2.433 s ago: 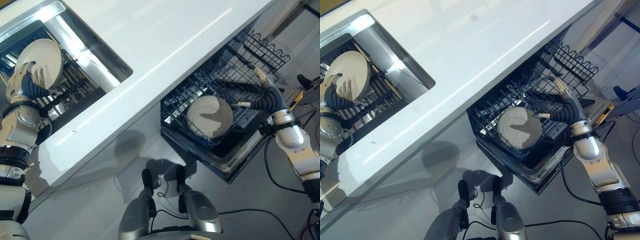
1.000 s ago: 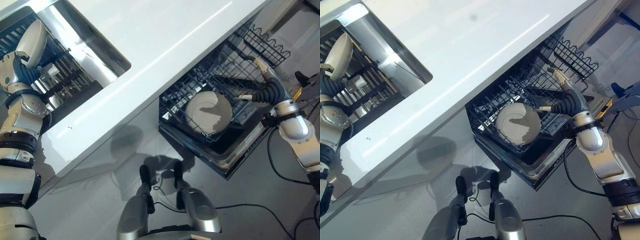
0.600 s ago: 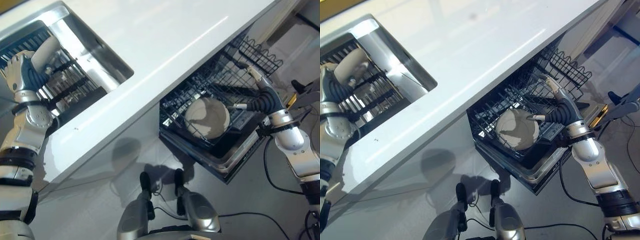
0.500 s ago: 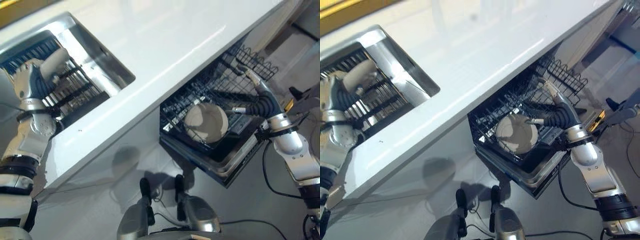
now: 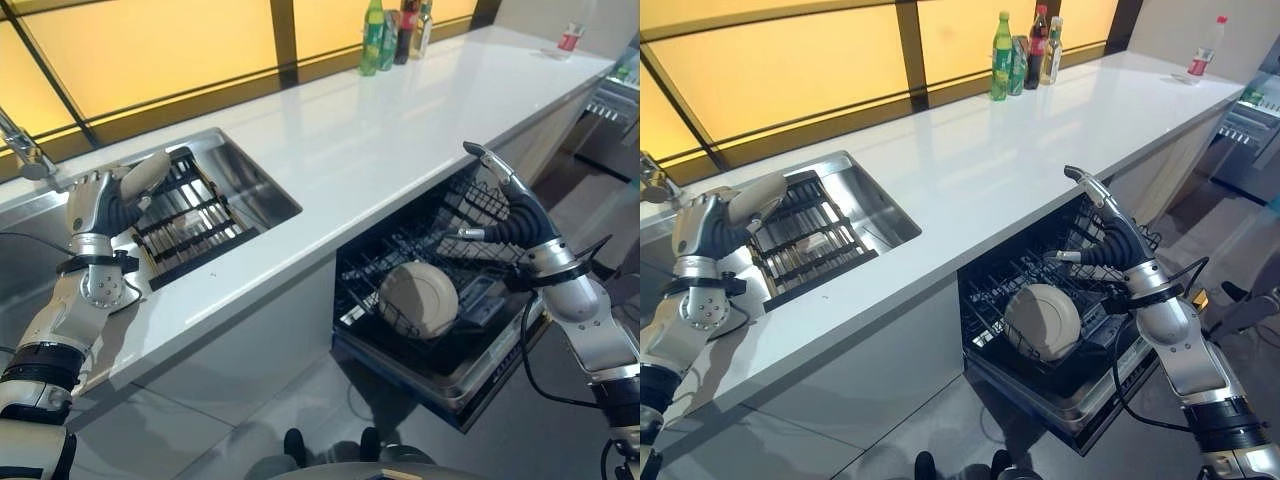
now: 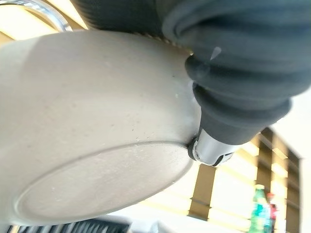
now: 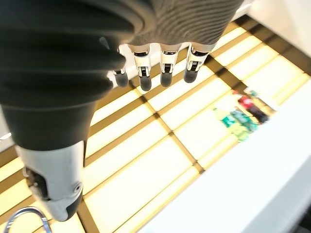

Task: Pick up plates and place into dishwasher.

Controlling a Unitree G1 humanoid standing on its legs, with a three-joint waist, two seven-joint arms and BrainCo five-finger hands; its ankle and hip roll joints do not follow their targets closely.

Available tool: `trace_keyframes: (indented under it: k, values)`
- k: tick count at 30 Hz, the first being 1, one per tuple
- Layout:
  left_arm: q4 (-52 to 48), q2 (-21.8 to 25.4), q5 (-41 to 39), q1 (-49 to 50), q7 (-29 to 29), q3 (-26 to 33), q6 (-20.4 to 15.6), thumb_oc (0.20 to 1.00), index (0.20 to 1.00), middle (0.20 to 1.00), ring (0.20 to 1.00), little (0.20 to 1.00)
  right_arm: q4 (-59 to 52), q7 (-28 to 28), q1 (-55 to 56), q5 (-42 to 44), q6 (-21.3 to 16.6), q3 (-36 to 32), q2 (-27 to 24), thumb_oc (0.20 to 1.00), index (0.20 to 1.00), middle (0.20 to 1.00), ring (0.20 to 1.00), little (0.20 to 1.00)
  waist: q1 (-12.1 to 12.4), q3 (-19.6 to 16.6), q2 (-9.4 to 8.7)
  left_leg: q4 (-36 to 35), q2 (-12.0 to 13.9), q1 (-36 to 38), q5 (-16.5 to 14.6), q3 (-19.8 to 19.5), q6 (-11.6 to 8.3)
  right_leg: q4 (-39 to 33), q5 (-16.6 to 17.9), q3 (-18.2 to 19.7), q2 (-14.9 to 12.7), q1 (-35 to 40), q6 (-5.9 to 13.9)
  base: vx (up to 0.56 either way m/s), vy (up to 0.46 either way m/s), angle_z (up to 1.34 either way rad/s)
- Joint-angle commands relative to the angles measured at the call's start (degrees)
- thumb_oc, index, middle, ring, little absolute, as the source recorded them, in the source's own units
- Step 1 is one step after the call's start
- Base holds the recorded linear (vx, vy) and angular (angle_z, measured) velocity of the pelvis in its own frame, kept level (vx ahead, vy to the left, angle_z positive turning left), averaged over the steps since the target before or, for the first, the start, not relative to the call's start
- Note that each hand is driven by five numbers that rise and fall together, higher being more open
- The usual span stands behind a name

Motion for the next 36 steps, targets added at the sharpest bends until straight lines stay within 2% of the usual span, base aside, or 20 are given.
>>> trace_keyframes:
  k: [1, 6, 8, 12, 15, 20, 28, 30, 36]
  values:
    - [-3.82, 1.3, 2.26, -3.67, 0.02, -0.29, -3.2, 0.2, 0.2, 0.2, 0.2, 0.2, -4.25, -2.0, -6.06, 0.44, -3.07, 0.84, -2.8, 1.0, 1.0, 1.0, 1.0, 1.0, 2.3, -0.25, 1.42, 1.33, -2.62, 1.95, -10.17, 0.7, -0.45, 5.34, -8.72, -1.8, -2.11, -0.49, 5.7, 0.02, -0.061, 0.13]
    - [-9.35, 2.34, 2.92, -5.66, -3.74, -2.17, -4.94, 0.2, 0.2, 0.2, 0.2, 0.2, -4.59, 0.51, -10.9, 1.76, -3.55, 3.99, -2.89, 1.0, 1.0, 1.0, 1.0, 1.0, 4.02, -1.48, 1.32, 1.3, -2.65, 2.3, -10.28, -0.46, -0.39, 5.07, -8.98, -2.7, -2.11, 0.52, 5.6, 0.02, -0.056, 0.05]
    - [-11.29, 2.84, 2.1, -7.56, -5.88, -4.01, -6.69, 0.2, 0.2, 0.2, 0.2, 0.2, -4.66, 3.21, -14.7, 2.66, -2.38, 6.83, -3.66, 1.0, 1.0, 1.0, 1.0, 1.0, 4.88, -1.95, 1.13, 1.26, -2.61, 2.38, -10.28, -0.95, -0.42, 4.86, -8.96, -3.15, -2.09, 0.88, 5.52, 0.01, -0.066, 0.08]
    - [-14.18, 3.03, 0.33, -9.58, -9.19, -6.1, -8.35, 0.2, 0.2, 0.2, 0.2, 0.2, -3.36, 4.75, -19.22, 2.72, -0.43, 10.35, -4.3, 1.0, 1.0, 1.0, 1.0, 1.0, 5.84, -2.23, 0.89, 1.33, -2.56, 2.5, -10.21, -1.47, -0.48, 4.65, -8.91, -3.7, -2.08, 1.48, 5.43, 0.01, -0.048, 0.11]
    - [-18.48, 3.06, -1.34, -11.63, -14.04, -8.34, -10.74, 0.2, 0.2, 0.2, 0.2, 0.2, -0.53, 6.29, -25.02, 2.35, 1.88, 13.78, -5.35, 1.0, 1.0, 1.0, 1.0, 1.0, 7.01, -2.88, 0.47, 1.26, -2.61, 2.63, -10.13, -2.23, -0.48, 4.45, -8.85, -4.33, -2.07, 1.96, 5.33, 0.02, -0.051, 0.09]
    - [-22.91, 3.96, -3.95, -13.83, -18.22, -11.13, -12.73, 0.2, 0.2, 0.2, 0.2, 0.2, 3.92, 7.37, -29.89, 3.43, 2.9, 17.68, -6.5, 1.0, 1.0, 1.0, 1.0, 1.0, 7.92, -3.47, 0.07, 1.14, -2.73, 2.91, -10.05, -2.67, -0.32, 4.1, -8.76, -4.79, -2.03, 2.58, 5.24, 0.01, -0.026, 0.12]
    - [-26.01, 2.85, -10.87, -17.15, -25.27, -14.46, -15.07, 0.2, 0.2, 0.2, 0.2, 0.2, 9.27, 13.36, -33.47, 8.29, 4.06, 21.63, -4.82, 1.0, 1.0, 1.0, 1.0, 1.0, 8.52, -3.95, -0.41, 1.09, -2.99, 3.16, -10.06, -3.2, -0.01, 3.78, -8.56, -4.9, -2.08, 3.0, 5.12, 0.0, -0.007, 0.01]
    - [-27.66, 1.85, -15.17, -17.82, -28.69, -15.14, -15.57, 0.2, 0.2, 0.2, 0.2, 0.2, 11.92, 15.11, -34.34, 8.72, 5.27, 23.19, -4.11, 1.0, 1.0, 1.0, 1.0, 1.0, 8.75, -4.23, -0.57, 1.07, -2.98, 3.28, -10.1, -3.27, 0.07, 3.79, -8.62, -4.98, -2.08, 3.11, 5.05, 0.0, 0.0, 0.0]
    - [-29.74, -0.08, -18.48, -18.33, -30.42, -15.47, -15.97, 0.2, 0.2, 0.2, 0.2, 0.2, 16.79, 17.61, -34.83, 9.34, 6.9, 25.39, -1.97, 1.0, 1.0, 1.0, 1.0, 1.0, 9.13, -4.53, -0.55, 0.97, -3.14, 3.55, -10.04, -3.64, 0.22, 3.55, -8.61, -4.91, -2.03, 3.54, 4.83, 0.0, 0.0, 0.0]
